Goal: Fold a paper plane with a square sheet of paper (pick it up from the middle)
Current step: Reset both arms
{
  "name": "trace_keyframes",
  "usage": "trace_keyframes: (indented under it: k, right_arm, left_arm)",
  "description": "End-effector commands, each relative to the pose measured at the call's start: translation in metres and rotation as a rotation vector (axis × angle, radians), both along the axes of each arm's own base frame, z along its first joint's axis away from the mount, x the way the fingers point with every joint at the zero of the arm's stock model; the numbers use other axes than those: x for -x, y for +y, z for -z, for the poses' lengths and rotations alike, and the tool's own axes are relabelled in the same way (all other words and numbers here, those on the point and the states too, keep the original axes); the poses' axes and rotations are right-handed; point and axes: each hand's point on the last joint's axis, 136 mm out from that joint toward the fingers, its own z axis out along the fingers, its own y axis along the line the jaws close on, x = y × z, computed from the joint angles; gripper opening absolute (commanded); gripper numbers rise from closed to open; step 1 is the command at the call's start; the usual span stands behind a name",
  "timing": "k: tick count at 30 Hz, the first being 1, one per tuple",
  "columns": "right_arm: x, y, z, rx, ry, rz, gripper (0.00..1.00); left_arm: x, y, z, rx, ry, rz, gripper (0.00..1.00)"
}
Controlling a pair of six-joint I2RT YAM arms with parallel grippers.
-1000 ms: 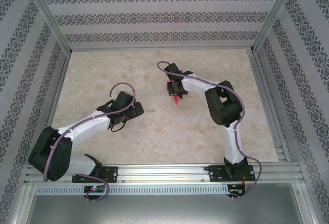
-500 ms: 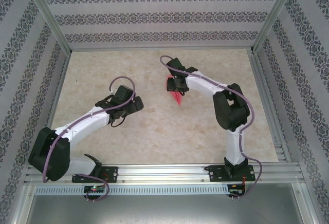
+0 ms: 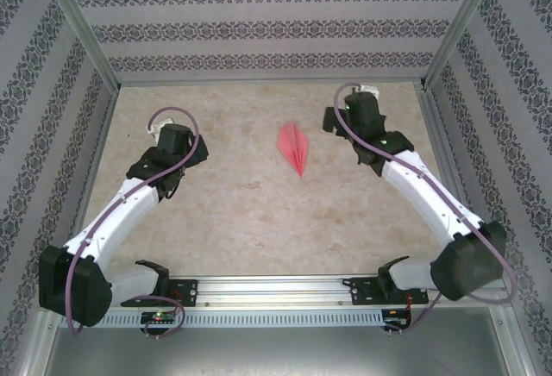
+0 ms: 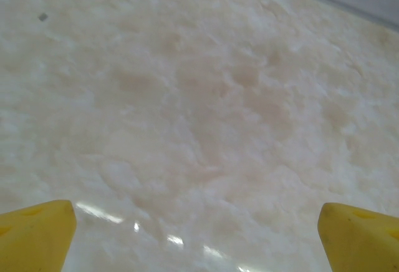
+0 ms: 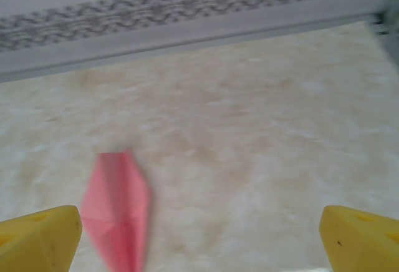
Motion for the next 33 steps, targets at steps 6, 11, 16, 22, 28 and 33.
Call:
trace_keyframes:
  k: [6,11,16,22,28,33]
  right_arm:
    - [0.032,-0.129,0.039,0.11,-0.153,0.351,0.98]
    - [0.043,-0.15,0.071,0.135,-0.238,0.378,0.98]
    - [0.032,-0.15,0.106,0.162,-0.192,0.337,0.98]
    - [0.014,-0.135,0.103,0.172,-0.278,0.225,0.98]
    - [0.001,-0.121,0.103,0.179,-0.323,0.128,0.98]
    - [-0.005,-0.112,0.114,0.161,-0.344,0.072,0.98]
  left_arm:
    - [0.006,0.064,-0.001,-0.302,-0.156,-0.096,1.0]
    - [0.006,0.086,0.02,-0.303,-0.197,-0.114,1.0]
    - [-0.009,0.076,0.036,-0.301,-0.279,0.006,1.0]
    - [-0.021,0.055,0.041,-0.295,-0.376,0.157,1.0]
    - [-0.033,0.049,0.049,-0.279,-0.4,0.208,1.0]
    - [-0.044,0.04,0.052,-0.256,-0.424,0.259,1.0]
